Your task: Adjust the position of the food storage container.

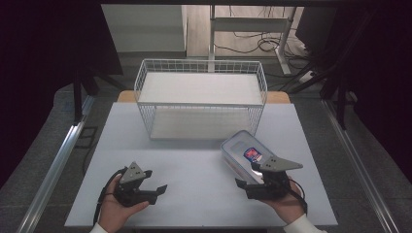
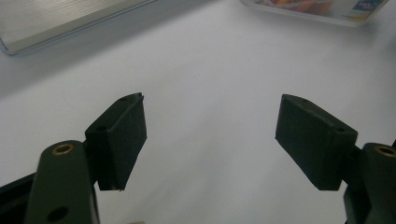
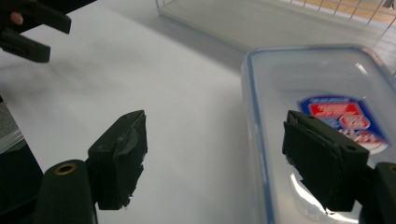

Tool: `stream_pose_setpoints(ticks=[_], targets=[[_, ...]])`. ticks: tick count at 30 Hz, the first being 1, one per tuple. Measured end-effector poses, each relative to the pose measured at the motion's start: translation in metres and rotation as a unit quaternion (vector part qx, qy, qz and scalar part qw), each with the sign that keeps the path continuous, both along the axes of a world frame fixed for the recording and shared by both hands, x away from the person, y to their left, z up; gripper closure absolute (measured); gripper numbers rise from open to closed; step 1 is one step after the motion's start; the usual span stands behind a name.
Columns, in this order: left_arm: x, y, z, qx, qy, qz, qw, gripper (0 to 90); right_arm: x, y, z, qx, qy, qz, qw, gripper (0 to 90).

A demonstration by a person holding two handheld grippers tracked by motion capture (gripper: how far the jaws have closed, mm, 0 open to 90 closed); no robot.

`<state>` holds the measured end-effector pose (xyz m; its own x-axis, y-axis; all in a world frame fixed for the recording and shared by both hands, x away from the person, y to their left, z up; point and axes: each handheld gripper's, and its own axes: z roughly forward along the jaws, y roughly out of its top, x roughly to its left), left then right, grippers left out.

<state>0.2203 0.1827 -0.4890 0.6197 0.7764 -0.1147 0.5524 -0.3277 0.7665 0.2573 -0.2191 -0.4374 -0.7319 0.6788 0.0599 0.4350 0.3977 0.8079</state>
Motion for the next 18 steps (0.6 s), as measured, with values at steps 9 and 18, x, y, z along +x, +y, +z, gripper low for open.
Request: stream_pose_setpoints(ticks=[9,18], targets=[[0.002,-0.002,-0.002,0.0,0.002,0.001,1.0,24.4,0.032,-0.005,0.028,-0.036,0.002,-0.032,0.9989,26.4],[0.003,-0.003,-0.005,0.003,0.008,-0.002,1.0,24.4,0.073,-0.032,0.037,-0.035,0.018,-0.091,0.9951,41.8]])
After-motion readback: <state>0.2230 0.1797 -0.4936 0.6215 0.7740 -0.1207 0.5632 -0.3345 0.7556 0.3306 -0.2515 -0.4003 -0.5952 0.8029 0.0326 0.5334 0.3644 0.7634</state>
